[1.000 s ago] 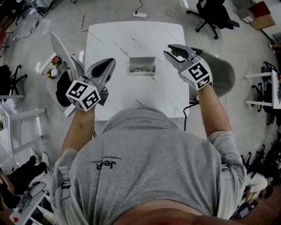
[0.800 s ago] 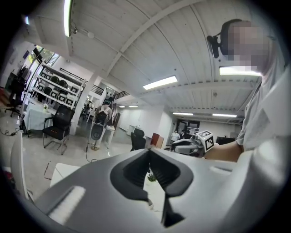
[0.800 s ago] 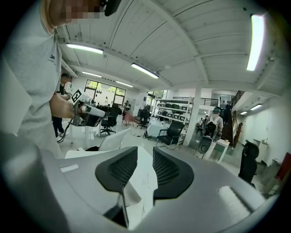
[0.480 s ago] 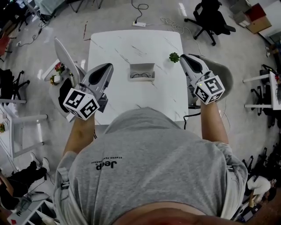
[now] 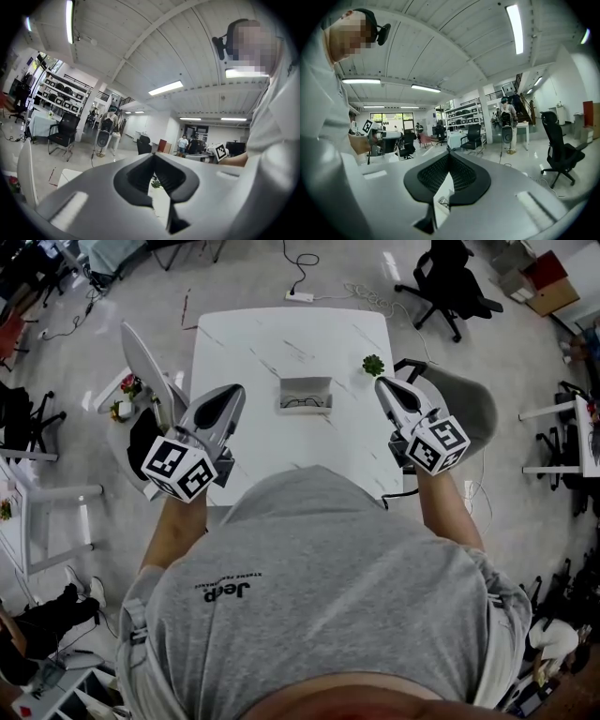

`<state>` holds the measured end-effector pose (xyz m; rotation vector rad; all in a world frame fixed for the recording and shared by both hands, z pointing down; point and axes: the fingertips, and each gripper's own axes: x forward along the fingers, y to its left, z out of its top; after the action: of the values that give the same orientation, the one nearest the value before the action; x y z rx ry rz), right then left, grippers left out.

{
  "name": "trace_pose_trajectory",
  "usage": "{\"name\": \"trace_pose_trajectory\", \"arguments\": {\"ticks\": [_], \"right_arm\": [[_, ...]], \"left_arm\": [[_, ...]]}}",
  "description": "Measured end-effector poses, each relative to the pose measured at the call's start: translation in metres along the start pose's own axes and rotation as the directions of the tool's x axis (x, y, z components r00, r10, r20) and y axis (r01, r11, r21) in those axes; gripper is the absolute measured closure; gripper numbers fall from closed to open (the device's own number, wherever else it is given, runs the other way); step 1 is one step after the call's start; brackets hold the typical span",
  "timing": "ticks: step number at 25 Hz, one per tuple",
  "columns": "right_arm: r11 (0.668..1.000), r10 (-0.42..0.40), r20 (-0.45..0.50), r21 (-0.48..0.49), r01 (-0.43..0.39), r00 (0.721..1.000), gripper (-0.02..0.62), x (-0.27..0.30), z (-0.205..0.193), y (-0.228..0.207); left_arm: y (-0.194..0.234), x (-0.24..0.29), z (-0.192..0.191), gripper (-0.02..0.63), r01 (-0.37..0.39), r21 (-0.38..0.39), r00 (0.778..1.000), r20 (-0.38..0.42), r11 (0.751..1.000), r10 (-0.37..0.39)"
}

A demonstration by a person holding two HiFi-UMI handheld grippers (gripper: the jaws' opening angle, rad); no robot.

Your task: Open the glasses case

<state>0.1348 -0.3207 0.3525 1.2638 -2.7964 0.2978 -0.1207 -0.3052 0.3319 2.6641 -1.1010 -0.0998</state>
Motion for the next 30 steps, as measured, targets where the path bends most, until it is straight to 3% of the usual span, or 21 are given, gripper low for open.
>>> {"name": "trace_pose_trajectory", "arguments": {"ticks": [30], "right_arm": [[0.999, 0.012, 0.014, -0.040, -0.012, 1.000, 0.594, 0.005, 0.015, 0.000]], "left_arm": [[0.002, -0.007, -0.003, 0.548, -0.014, -0.017, 1.000, 0.000, 1.000, 0.014]]}}
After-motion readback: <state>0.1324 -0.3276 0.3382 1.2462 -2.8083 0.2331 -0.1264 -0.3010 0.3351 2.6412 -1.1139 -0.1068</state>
